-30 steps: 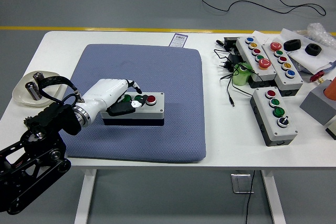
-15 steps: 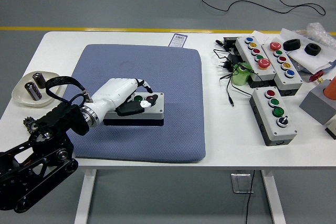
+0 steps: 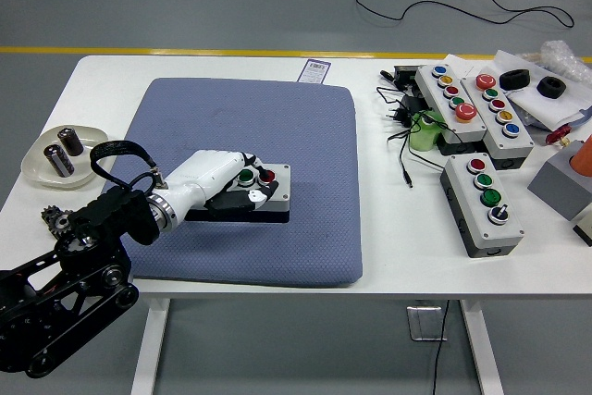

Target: Pick up the button,place it on the desk,press the button,press the button

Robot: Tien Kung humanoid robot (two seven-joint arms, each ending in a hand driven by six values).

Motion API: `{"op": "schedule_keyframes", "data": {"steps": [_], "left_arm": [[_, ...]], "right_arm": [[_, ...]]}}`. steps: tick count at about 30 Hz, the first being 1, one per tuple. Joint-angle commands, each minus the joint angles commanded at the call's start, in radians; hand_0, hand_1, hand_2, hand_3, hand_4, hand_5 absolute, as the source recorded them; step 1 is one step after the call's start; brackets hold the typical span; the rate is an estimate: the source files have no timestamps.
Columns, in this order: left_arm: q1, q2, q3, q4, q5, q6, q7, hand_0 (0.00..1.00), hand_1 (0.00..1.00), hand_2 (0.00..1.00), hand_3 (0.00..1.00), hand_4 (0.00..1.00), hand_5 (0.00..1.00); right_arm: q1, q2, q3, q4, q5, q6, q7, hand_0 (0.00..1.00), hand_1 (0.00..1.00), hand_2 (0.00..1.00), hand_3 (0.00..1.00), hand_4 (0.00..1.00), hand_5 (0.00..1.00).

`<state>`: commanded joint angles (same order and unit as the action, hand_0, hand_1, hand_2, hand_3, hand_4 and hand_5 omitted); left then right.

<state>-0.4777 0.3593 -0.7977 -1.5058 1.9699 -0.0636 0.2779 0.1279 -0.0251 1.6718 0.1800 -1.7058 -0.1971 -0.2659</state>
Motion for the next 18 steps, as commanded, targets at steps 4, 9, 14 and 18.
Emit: {"op": "schedule_keyframes", "data": {"steps": [4,9,14,18], "left_arm": [[-0.003,-0.002,0.006,0.014,0.001,-0.013,0.006,0.002,0.002,0.002,0.679,0.591,0.998],[-0.013,-0.008,0.015,0.042,-0.011,-0.019,0.010,0.002,0.002,0.002,0.679,0.589,0.998],[-0.020,-0.013,-0.002,0.046,-0.016,-0.015,0.010,0.002,0.002,0.002,0.680,0.590,0.998],[-0.012,-0.013,-0.041,0.019,-0.035,-0.006,0.009,0.002,0.002,0.002,0.692,0.591,0.998]], "right_arm": [[0.001,0.000,0.000,0.000,0.000,0.000,0.000,0.651,0.653,0.674,0.589,0.432,0.284],[0.001,0.000,0.000,0.000,0.000,0.000,0.000,0.651,0.653,0.674,0.589,0.432,0.284],[0.000,0.000,0.000,0.000,0.001,0.000,0.000,0.651,0.653,0.674,0.589,0.432,0.284],[-0.001,0.000,-0.001,0.000,0.004,-0.001,0.000,0.650,0.652,0.674,0.589,0.433,0.285]]}}
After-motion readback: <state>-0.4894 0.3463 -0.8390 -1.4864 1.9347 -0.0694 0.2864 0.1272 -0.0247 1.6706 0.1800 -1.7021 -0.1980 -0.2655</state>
